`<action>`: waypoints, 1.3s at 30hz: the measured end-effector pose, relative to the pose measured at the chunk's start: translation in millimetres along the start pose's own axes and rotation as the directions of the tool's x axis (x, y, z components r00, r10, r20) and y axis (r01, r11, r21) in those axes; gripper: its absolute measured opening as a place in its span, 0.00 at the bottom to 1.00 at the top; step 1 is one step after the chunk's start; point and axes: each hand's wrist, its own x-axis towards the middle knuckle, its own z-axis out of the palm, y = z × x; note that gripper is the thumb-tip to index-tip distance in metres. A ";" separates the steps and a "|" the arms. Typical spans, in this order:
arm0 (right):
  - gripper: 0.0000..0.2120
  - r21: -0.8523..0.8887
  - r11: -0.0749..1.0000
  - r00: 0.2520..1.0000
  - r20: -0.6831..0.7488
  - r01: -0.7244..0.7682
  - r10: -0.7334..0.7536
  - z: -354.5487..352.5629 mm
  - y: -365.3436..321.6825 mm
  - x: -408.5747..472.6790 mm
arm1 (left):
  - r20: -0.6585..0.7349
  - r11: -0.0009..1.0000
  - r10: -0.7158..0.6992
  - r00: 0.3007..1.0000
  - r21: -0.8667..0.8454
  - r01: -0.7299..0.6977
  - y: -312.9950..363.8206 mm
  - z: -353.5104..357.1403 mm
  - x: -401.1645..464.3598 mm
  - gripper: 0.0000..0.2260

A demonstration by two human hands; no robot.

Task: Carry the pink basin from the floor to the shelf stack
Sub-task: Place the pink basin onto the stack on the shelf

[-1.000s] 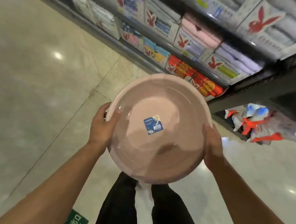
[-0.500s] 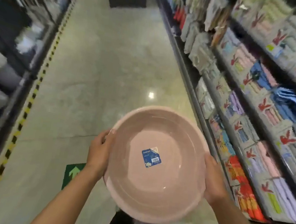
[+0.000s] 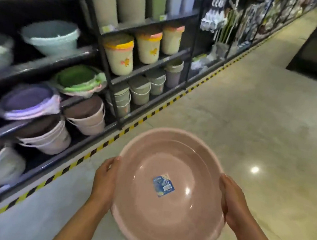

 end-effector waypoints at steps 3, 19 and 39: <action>0.14 -0.050 0.998 0.989 0.144 0.042 -0.035 75.3 -15.4 -0.6 | -0.126 0.998 -0.035 0.991 -0.052 0.029 6.0 -75.0 16.4 0.16; 0.10 -0.088 0.988 0.754 0.656 0.128 -0.040 369.5 -91.7 -26.9 | -0.669 0.957 -0.044 0.742 -0.242 -0.161 35.6 -286.5 6.5 0.08; 0.12 -0.062 0.985 0.635 0.771 0.160 -0.055 703.7 -130.9 -136.7 | -0.835 0.893 -0.082 0.545 -0.304 -0.332 96.7 -528.4 67.6 0.12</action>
